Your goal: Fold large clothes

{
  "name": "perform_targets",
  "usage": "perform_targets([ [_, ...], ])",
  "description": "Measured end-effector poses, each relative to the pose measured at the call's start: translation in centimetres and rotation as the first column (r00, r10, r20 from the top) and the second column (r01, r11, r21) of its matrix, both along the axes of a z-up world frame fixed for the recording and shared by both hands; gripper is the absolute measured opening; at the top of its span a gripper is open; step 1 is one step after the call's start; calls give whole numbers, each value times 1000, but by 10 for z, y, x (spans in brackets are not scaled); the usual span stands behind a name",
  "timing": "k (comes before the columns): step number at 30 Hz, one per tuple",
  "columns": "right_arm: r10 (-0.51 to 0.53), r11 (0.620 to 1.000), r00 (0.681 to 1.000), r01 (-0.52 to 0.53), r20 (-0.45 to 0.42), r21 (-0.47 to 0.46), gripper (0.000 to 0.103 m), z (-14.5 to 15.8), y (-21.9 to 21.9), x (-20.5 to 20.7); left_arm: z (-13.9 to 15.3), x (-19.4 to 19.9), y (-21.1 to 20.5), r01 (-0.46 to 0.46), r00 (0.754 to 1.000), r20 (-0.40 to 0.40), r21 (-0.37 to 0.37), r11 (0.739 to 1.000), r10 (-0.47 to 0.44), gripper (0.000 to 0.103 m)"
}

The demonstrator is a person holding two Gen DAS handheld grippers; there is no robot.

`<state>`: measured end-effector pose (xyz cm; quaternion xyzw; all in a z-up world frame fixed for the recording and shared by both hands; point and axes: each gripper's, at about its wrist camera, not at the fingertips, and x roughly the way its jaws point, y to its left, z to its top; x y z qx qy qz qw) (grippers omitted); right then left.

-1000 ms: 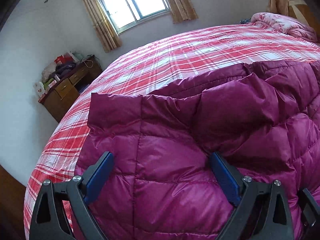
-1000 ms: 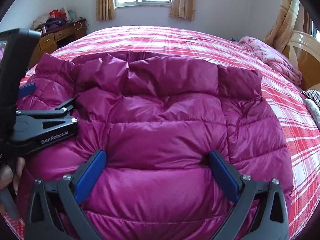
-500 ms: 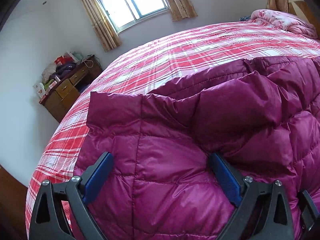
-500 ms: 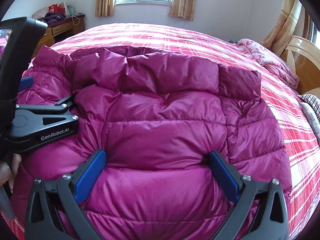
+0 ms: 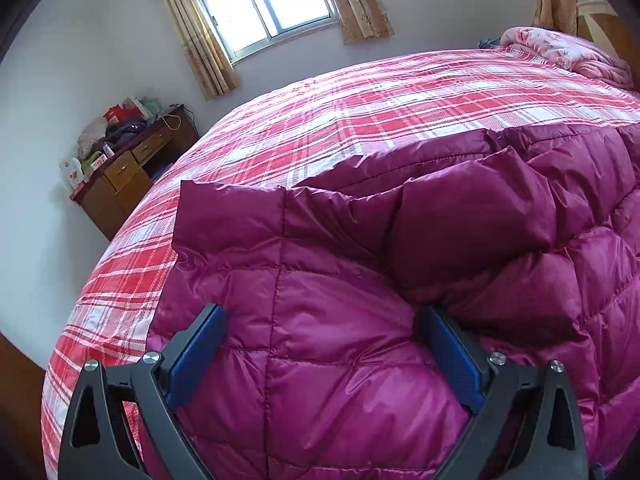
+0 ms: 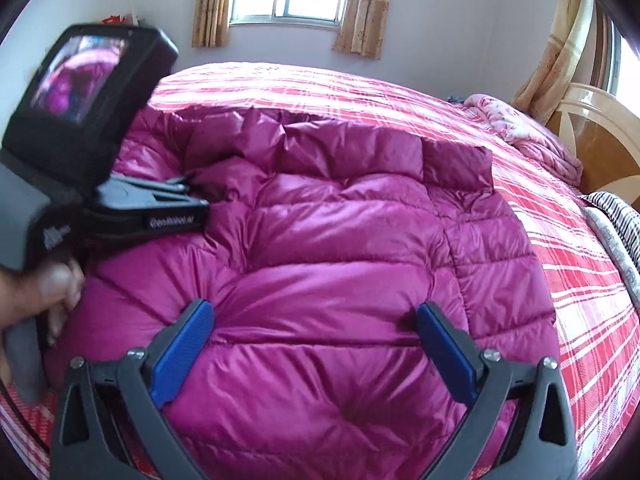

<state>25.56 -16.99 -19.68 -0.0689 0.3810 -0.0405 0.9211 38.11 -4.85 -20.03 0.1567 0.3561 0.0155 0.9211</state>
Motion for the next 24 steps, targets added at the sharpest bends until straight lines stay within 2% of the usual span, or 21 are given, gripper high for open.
perform_targets([
  [4, 1, 1000, 1000, -1, -31, 3, 103, -5, -1, 5, 9, -8, 11, 15, 1000, -11, -11, 1000, -15, 99],
  [9, 0, 1000, 1000, 0, -30, 2, 103, -3, -3, 3, 33, -48, 47, 10, 999, 43, -50, 999, -8, 99],
  [14, -3, 1000, 1000, 3, -30, -21, 103, -4, -1, 3, 35, -85, 97, -72, 994, 74, -53, 996, 76, 99],
  [18, -5, 1000, 1000, 4, -27, -31, 103, -4, 1, 2, 26, -98, 126, -133, 990, 34, -114, 985, 137, 99],
  [21, -7, 999, 1000, 6, -26, -38, 103, -4, 3, 1, 18, -103, 134, -123, 992, -23, -187, 975, 121, 99],
  [24, -1, 1000, 999, 0, -32, -28, 103, -1, 5, -1, 10, -104, 129, -103, 994, -48, -219, 970, 95, 99],
])
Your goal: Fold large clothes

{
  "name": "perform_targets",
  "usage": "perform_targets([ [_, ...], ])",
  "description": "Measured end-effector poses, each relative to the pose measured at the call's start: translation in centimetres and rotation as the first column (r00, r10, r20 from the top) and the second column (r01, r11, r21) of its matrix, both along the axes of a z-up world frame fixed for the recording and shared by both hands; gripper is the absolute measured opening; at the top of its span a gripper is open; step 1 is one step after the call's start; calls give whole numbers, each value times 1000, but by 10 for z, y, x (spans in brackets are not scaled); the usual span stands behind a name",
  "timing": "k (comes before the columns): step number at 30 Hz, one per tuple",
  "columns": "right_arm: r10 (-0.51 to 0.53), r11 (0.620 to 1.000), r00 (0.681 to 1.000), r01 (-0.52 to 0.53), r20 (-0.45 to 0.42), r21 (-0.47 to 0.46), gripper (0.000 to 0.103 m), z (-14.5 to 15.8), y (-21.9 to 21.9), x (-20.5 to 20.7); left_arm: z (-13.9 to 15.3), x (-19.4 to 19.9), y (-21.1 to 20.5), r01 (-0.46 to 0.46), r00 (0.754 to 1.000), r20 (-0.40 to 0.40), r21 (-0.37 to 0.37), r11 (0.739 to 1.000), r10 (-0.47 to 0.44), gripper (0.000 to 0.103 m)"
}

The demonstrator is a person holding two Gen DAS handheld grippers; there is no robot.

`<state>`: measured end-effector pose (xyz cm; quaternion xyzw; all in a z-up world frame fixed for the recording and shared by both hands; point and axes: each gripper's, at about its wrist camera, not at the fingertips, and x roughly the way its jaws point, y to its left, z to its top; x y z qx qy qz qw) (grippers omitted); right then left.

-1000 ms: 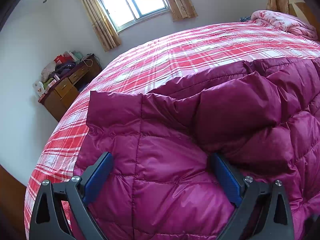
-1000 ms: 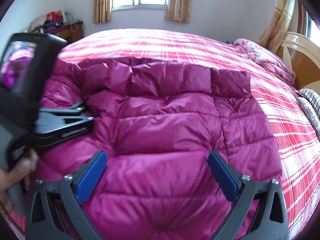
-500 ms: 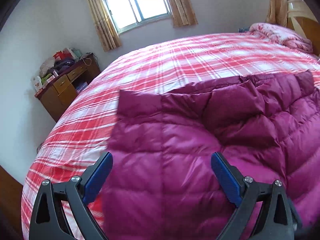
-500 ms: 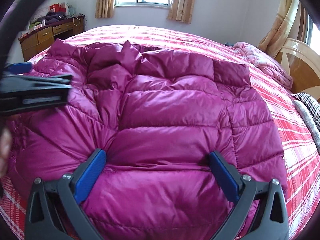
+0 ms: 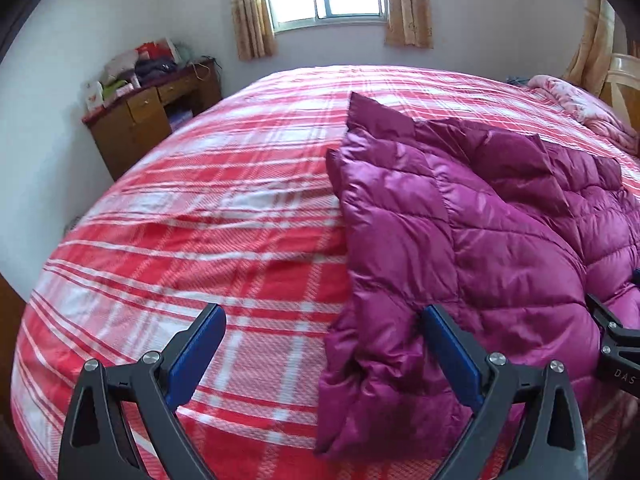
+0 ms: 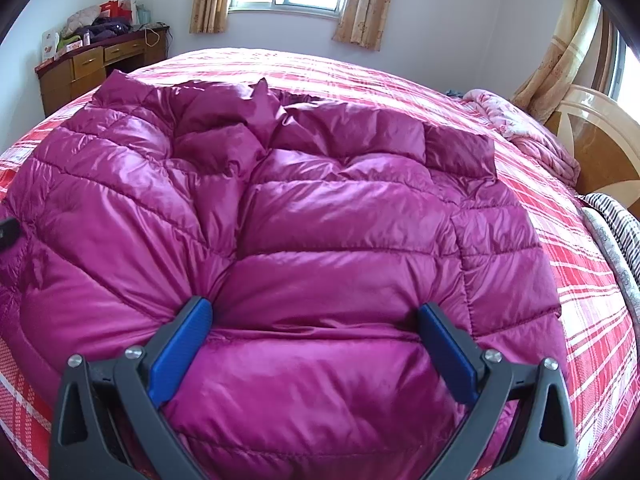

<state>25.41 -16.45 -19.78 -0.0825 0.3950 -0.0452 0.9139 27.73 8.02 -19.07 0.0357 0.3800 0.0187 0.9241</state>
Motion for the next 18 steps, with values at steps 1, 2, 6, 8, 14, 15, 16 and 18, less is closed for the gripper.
perform_targets([
  [1, 6, 1000, 1000, -6, -10, 6, 103, 4, -1, 0, -3, 1, -2, 1, 1000, -3, -3, 1000, -1, 99],
  [2, 7, 1000, 1000, -7, -12, 19, 98, 12, -3, 0, -5, 3, -3, 3, 1000, -5, -6, 1000, -3, 99],
  [6, -24, 1000, 993, 24, 112, 2, 89, 55, -5, 11, -8, 7, 0, 10, 1000, -26, -68, 998, -12, 99],
  [8, -36, 999, 995, 37, 88, -6, 89, 58, -5, 37, -10, 11, 1, 18, 999, -42, -101, 995, -22, 99],
  [14, -65, 997, 994, 61, -90, -48, 87, 13, -8, 104, -13, 18, 3, 49, 996, -63, -169, 984, -60, 99],
  [15, -70, 997, 995, 67, -78, -48, 89, 10, -9, 106, -14, 19, 2, 60, 995, -68, -181, 982, -73, 98],
  [16, -79, 996, 995, 76, -64, -53, 90, 8, -10, 106, -15, 20, 0, 74, 994, -70, -194, 978, -89, 95],
  [18, -83, 996, 995, 81, -57, -42, 91, 6, -11, 104, -17, 23, -3, 110, 988, -81, -225, 968, -131, 86],
])
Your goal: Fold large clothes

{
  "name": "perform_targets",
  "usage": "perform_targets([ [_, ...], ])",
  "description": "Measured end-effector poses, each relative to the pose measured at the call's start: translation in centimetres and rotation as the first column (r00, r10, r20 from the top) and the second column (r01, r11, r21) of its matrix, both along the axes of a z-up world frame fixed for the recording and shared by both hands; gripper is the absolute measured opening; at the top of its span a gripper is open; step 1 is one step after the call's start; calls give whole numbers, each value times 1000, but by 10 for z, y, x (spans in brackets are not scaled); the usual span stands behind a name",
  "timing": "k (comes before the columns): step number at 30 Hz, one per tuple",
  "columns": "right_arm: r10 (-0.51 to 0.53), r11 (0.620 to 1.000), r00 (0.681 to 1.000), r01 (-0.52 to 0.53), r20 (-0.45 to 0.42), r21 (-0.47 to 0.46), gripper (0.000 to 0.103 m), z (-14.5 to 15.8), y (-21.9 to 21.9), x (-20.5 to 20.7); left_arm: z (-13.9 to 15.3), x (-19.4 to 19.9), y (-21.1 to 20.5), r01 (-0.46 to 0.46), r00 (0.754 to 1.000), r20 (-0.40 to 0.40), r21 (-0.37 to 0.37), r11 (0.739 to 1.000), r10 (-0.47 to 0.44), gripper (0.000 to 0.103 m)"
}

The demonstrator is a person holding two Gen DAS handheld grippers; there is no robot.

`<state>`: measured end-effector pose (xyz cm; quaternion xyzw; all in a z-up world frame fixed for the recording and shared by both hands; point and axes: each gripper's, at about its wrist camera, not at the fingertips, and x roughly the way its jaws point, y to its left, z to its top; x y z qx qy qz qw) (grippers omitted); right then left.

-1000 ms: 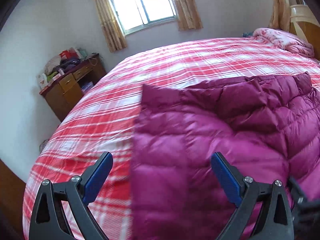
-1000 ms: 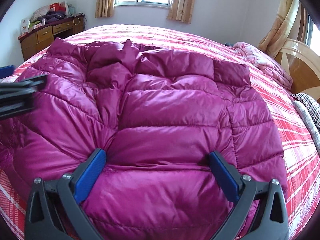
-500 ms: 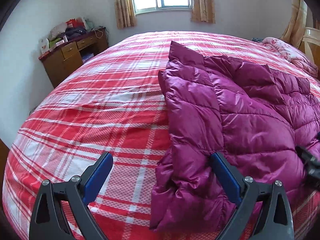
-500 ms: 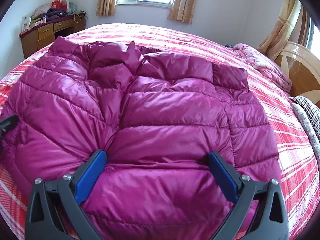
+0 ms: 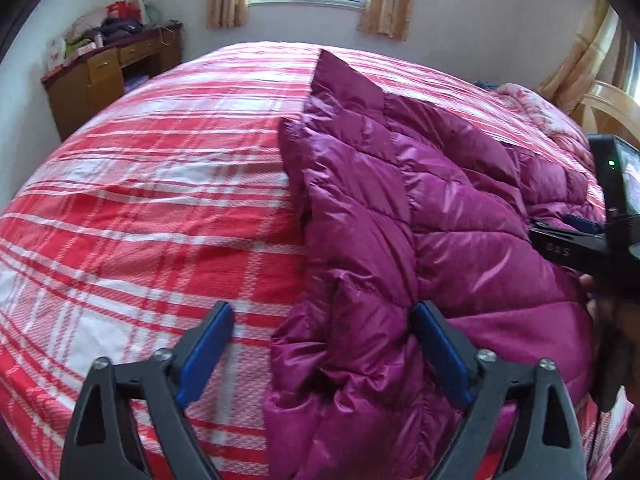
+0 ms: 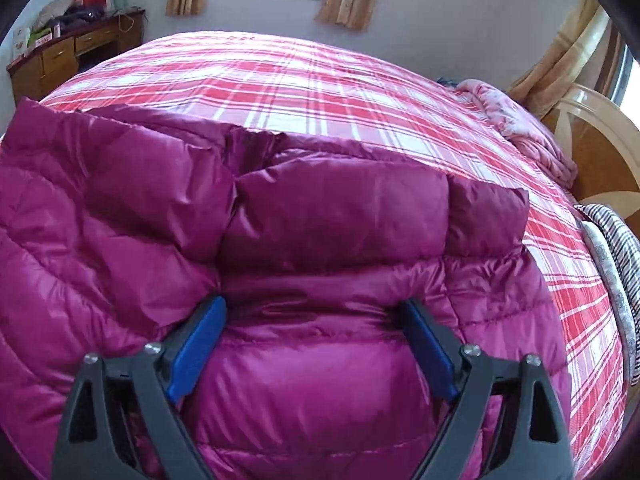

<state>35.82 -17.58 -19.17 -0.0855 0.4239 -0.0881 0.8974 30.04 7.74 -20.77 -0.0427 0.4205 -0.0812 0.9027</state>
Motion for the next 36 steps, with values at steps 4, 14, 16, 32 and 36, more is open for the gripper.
perform_targets([
  [4, 4, 998, 1000, -5, 18, 59, 89, 16, -14, -18, 1, -1, -4, 54, 999, 6, -26, 998, -54, 61],
  [14, 102, 993, 993, -105, 63, 51, 90, 3, -14, -120, 7, -12, -24, 117, 991, 63, 20, 993, -118, 24],
  [16, 99, 995, 993, -100, 66, 7, 92, -7, -10, -118, 12, -15, -25, 117, 990, 72, 17, 993, -118, 19],
  [32, 32, 987, 977, -64, 209, 147, 92, 26, -61, -142, 114, -66, -73, 233, 902, 342, 127, 964, -264, 9],
  [36, -8, 991, 979, -19, 206, 129, 92, 34, -80, -146, 137, -74, -113, 293, 859, 376, 192, 936, -346, 9],
])
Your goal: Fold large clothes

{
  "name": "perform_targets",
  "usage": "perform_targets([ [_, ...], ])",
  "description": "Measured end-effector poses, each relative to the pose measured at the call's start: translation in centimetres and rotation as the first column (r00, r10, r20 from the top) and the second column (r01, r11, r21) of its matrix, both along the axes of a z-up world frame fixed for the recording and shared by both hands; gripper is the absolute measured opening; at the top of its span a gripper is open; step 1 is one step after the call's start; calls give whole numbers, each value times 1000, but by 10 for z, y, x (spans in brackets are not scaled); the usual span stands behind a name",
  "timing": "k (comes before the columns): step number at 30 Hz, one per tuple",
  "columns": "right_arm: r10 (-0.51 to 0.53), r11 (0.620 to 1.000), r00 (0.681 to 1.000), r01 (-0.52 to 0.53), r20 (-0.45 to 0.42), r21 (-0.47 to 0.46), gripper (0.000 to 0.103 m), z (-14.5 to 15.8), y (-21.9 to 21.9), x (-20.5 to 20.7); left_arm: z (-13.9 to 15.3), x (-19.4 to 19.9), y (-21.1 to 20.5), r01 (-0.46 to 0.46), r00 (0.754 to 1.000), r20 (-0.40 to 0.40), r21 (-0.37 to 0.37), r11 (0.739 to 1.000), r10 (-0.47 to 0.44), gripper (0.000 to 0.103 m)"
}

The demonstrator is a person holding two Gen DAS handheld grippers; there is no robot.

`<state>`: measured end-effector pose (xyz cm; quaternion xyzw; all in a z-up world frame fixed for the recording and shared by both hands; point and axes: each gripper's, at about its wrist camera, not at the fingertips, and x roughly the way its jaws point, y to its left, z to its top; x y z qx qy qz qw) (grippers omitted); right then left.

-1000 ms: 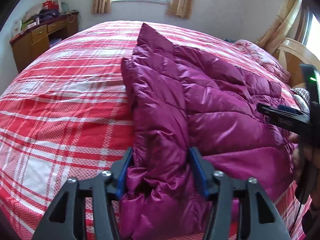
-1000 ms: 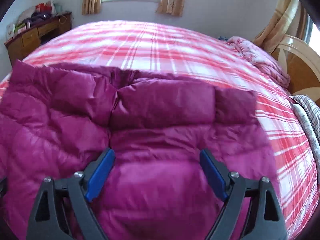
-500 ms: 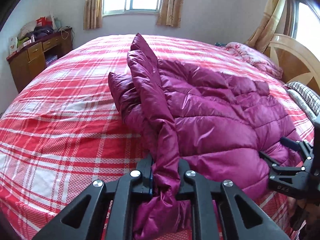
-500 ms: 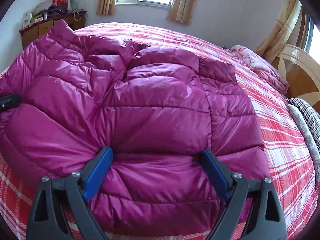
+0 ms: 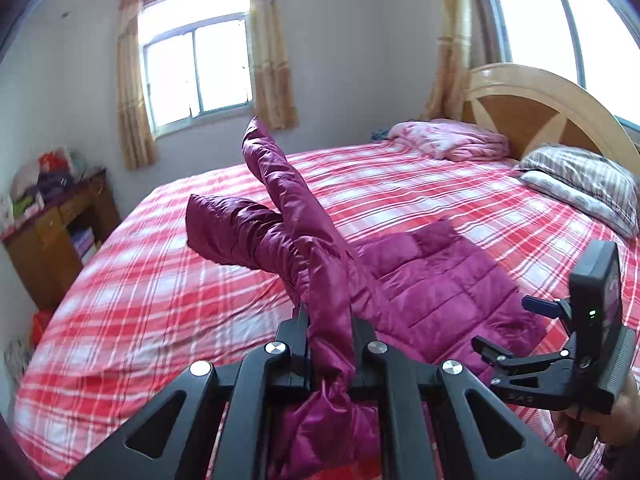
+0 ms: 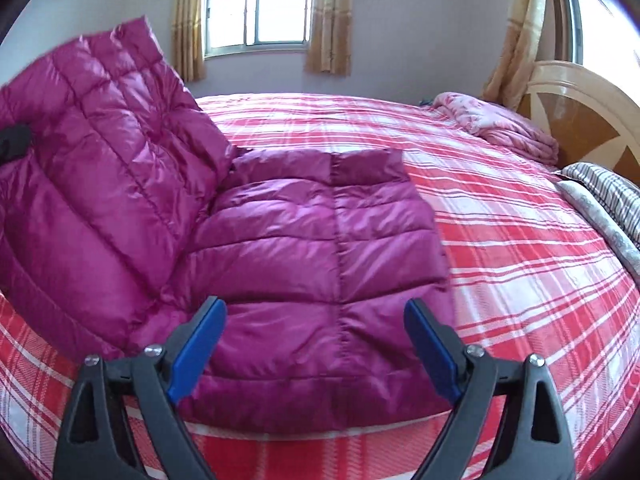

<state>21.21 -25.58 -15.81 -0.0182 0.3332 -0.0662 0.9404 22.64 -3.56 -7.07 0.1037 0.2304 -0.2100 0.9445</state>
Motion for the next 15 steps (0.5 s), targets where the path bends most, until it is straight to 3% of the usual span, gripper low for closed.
perform_targets([
  [5, -68, 997, 997, 68, -20, 21, 92, -3, -28, -9, 14, -6, -51, 78, 997, 27, 45, 996, -79, 9],
  [9, -122, 991, 992, 124, -38, 43, 92, -10, -50, -24, 11, -12, -102, 116, 991, 55, 124, 985, -124, 9],
  [15, -188, 979, 980, 193, -68, 71, 92, -23, -86, -47, -19, -27, -181, 185, 972, 85, 284, 941, -217, 9],
])
